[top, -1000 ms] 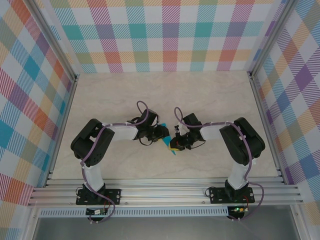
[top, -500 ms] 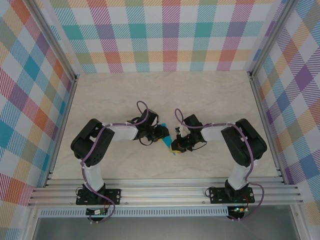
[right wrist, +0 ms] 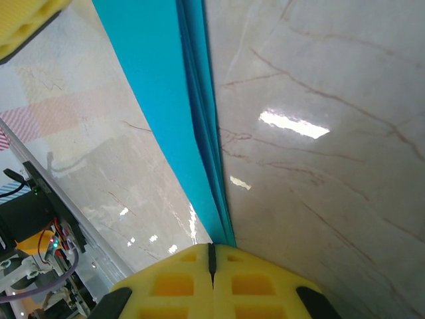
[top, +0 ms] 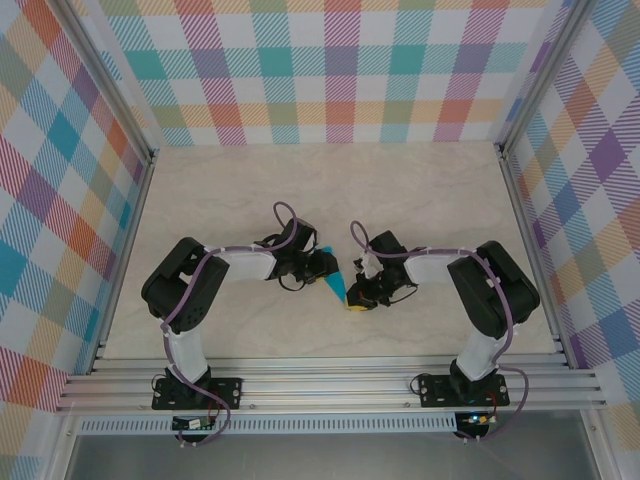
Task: Fold a paper plane with a square sheet of paper (pick it up from the middle)
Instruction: Fold the wing for the fifth time at the center of the table.
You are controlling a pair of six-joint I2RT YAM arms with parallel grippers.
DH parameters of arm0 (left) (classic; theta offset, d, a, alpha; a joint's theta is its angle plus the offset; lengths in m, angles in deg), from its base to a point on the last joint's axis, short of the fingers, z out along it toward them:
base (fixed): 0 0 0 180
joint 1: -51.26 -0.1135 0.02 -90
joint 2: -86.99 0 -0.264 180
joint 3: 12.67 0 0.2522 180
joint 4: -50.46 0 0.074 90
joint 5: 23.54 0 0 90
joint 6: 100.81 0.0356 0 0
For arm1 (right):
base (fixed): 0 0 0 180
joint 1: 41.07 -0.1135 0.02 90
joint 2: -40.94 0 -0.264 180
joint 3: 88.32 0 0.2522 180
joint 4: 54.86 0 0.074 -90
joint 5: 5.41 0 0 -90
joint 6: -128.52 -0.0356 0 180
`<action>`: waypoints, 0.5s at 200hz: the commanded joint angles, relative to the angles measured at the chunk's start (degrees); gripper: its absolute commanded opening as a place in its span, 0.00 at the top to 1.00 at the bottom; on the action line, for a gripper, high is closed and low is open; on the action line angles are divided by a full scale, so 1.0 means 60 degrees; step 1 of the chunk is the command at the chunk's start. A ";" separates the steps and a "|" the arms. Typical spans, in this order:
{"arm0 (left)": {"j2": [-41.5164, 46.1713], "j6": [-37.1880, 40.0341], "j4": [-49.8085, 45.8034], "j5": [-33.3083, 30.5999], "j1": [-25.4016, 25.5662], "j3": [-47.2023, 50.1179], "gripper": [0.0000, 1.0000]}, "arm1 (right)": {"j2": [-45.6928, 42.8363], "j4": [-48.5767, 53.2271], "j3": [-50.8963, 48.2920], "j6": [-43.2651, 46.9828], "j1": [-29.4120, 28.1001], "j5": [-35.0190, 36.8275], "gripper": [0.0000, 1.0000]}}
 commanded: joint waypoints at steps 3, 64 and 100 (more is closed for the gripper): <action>-0.0422 0.0058 -0.0747 -0.0302 0.0023 -0.0016 0.63 | 0.0057 0.0858 -0.0389 0.0185 -0.0074 0.0817 0.96; -0.0466 0.0029 -0.0671 -0.0220 0.0014 -0.0040 0.63 | 0.0093 0.0906 -0.0623 0.0249 -0.0075 0.1075 0.97; -0.0411 0.0107 -0.0757 -0.0224 0.0023 -0.0031 0.63 | -0.0979 0.0926 -0.0431 0.0056 -0.0074 0.0820 0.96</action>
